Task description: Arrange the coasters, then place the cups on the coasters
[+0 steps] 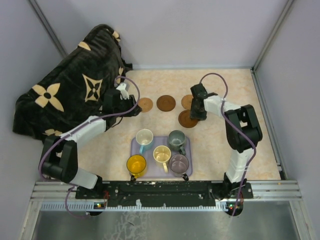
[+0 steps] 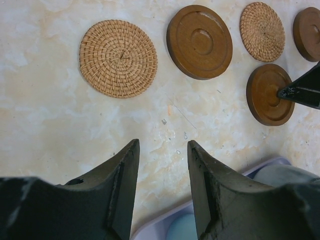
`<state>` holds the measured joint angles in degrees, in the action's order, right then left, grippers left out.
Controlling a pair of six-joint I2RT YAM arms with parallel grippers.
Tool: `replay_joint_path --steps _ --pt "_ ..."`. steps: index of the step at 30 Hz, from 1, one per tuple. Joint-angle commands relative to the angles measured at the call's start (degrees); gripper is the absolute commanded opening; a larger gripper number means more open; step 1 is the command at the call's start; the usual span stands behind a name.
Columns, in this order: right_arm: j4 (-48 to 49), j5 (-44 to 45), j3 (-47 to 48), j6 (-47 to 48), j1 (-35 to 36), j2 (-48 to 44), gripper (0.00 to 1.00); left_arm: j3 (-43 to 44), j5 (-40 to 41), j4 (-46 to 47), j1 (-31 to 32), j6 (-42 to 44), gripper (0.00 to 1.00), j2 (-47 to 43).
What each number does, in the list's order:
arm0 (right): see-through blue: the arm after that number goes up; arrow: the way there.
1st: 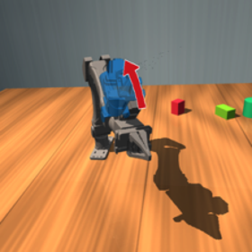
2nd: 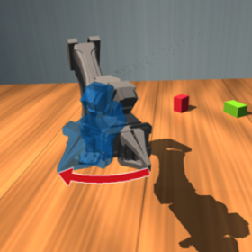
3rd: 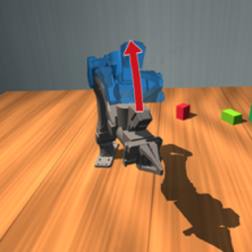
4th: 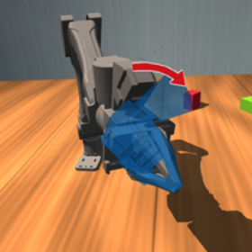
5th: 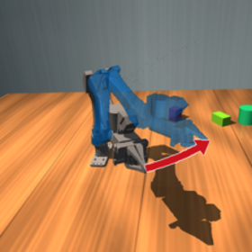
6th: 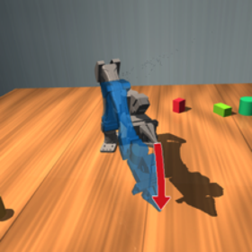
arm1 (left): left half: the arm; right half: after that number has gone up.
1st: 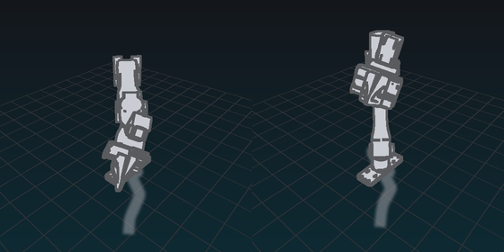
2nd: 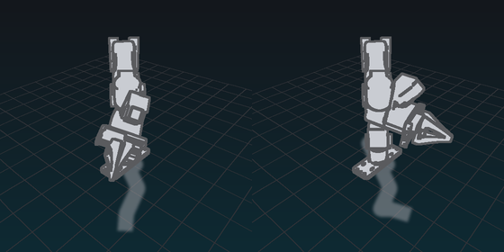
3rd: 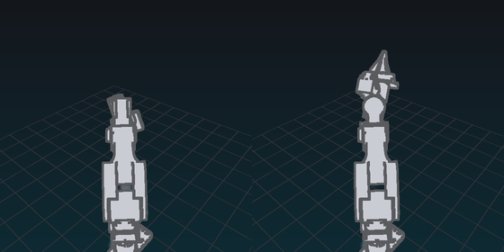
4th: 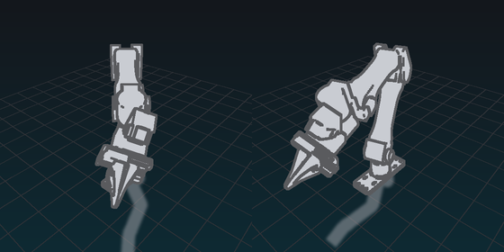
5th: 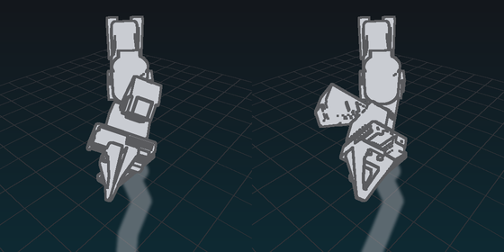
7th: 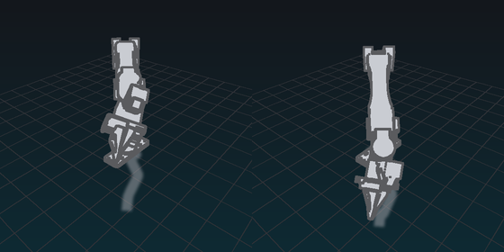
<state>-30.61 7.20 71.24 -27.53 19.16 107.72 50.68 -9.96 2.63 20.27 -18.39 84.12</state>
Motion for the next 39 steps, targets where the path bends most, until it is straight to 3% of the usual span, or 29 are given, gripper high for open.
replay_joint_path --steps 1,14,25,34,39 --pt "1.57 -4.14 0.4 -0.46 5.12 6.26 0.36 1.7 0.08 1.78 0.37 0.46 0.5 1.48" --pt "-0.23 -5.33 6.01 -2.33 15.16 10.14 0.35 -0.53 0.81 1.16 0.38 0.39 0.5 0.45" --pt "-2.86 -7.75 16.79 -1.57 21.8 15.58 0.35 -4.32 0.98 1.12 0.39 -0.19 0.51 -0.83" --pt "-2.57 -13.43 25.63 -1.92 23.38 18.84 0.36 -8.2 2.19 1.28 0.43 -0.29 0.52 -2.37" --pt "-1.66 -12.14 27.99 -1.46 23.55 16.51 0.39 -9.71 3.14 1.46 0.46 -0.33 0.53 -3.15"
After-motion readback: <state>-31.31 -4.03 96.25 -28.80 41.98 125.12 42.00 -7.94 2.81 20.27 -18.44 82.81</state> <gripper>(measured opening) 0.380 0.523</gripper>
